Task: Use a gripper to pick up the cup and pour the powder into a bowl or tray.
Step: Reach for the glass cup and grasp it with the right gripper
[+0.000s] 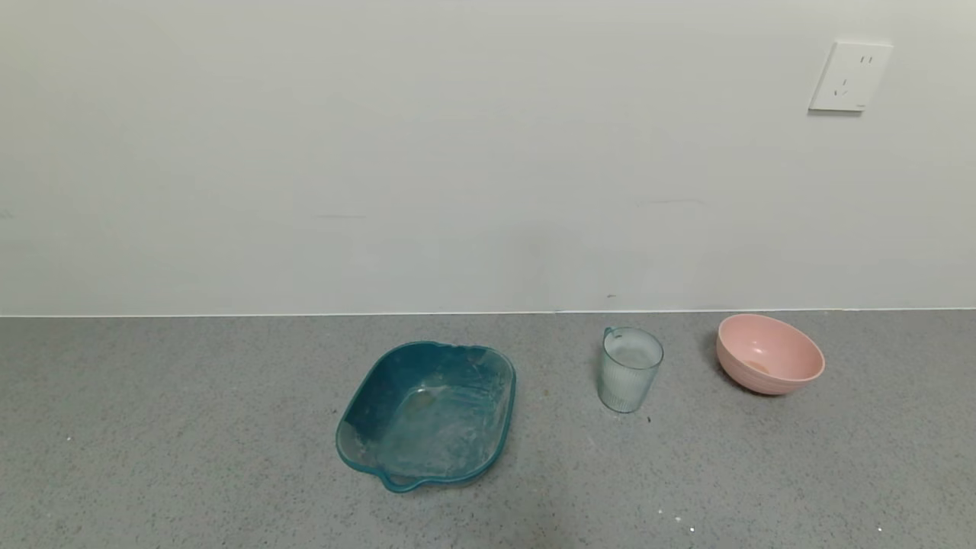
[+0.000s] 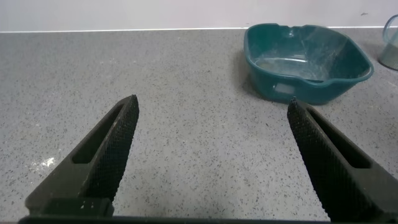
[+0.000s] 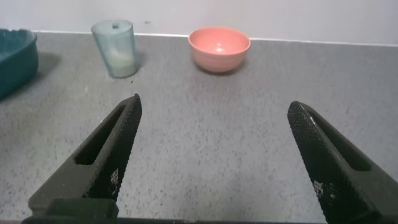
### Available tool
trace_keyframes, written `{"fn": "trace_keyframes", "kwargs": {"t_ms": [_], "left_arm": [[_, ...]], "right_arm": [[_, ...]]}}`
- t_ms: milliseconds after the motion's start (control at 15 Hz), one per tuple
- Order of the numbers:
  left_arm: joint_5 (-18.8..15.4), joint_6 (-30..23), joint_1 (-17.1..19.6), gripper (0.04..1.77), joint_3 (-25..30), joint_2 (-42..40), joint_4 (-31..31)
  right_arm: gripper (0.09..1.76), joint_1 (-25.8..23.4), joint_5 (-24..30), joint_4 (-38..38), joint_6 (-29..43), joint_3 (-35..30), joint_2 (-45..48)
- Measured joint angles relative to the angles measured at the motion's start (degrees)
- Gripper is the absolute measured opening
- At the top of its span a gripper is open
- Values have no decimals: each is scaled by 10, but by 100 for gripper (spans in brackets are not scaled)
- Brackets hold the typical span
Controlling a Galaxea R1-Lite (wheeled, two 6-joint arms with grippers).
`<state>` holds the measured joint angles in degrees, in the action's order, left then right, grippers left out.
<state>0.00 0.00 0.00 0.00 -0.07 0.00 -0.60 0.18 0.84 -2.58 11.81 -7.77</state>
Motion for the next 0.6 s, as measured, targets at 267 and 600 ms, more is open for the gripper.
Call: {"fn": "trace_keyframes", "kwargs": {"t_ms": [267, 600], "left_arm": [[0, 0, 0, 172, 0, 0, 0], [0, 0, 0, 172, 0, 0, 0]], "right_arm": [[171, 0, 0, 0, -2, 7, -8], [171, 1, 3, -6, -10, 141, -181]]}}
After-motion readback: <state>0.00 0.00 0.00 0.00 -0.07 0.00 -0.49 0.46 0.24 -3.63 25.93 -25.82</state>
